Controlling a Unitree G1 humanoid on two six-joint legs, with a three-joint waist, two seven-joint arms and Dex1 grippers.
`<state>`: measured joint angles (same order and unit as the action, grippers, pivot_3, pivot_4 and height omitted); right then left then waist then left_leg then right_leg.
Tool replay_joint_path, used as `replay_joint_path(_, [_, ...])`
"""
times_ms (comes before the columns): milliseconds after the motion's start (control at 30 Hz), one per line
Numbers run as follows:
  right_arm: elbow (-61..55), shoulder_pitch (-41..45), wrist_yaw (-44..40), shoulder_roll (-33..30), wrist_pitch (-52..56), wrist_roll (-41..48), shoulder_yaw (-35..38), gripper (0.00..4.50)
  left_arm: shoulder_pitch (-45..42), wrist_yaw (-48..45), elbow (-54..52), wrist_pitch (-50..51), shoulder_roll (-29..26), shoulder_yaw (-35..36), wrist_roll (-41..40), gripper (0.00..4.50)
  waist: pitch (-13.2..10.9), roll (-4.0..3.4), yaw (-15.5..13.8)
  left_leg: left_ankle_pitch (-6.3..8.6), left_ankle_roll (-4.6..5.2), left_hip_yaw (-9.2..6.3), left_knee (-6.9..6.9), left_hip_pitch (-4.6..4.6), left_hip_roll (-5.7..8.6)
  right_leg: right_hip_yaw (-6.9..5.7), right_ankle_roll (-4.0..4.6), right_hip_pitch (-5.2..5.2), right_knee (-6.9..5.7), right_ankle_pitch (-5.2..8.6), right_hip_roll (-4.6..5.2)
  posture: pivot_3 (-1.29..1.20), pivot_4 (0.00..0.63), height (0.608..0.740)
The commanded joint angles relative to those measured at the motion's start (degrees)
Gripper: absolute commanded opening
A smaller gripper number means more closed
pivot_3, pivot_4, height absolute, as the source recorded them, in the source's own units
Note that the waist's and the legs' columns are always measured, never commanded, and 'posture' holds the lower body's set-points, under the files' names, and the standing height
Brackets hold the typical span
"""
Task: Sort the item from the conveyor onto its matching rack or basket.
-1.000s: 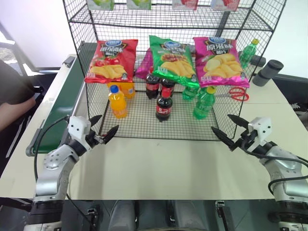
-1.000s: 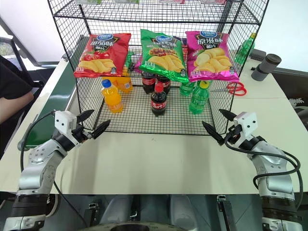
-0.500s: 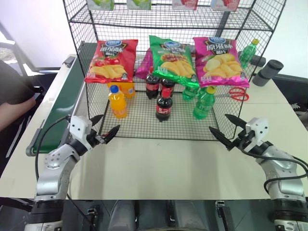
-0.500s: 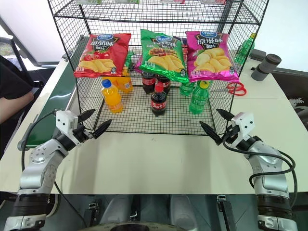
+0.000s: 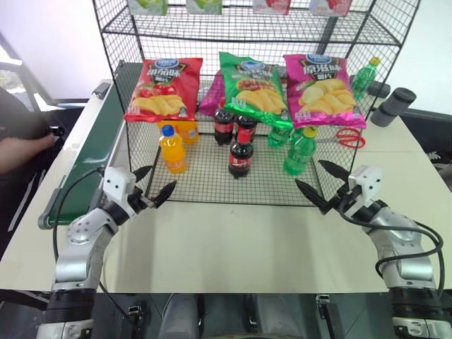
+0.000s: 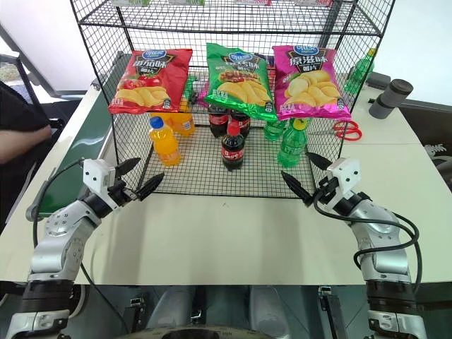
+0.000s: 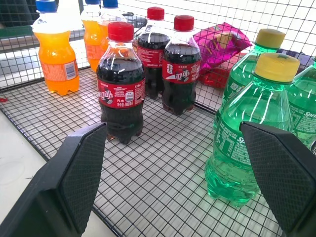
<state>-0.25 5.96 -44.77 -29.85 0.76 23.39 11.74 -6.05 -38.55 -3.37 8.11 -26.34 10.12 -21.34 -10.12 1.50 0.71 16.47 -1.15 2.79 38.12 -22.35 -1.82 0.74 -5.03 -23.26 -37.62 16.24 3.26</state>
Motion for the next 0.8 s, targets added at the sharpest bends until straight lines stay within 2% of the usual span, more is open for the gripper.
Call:
replay_joint_path(33, [-2.42,0.85,0.1,0.31,-0.42,1.22,0.85,4.45,-0.79,-0.05,-0.7,-1.23,0.0,0.27,0.02,4.5,0.0,0.0,0.0,0.0,0.0,0.0,0.0,0.0,0.0,0.0,0.0,0.0,0.0,0.0,0.0,0.0,0.15,0.74])
replay_joint_path(800, [2.11,-0.89,-1.25,4.0,-4.71,2.88,1.8,4.45,-1.8,0.14,2.06,-2.02,2.5,-1.28,1.01,4.5,0.0,0.0,0.02,0.0,0.0,0.0,0.0,0.0,0.0,0.0,0.0,0.0,-0.02,0.0,-0.01,0.0,0.15,0.74])
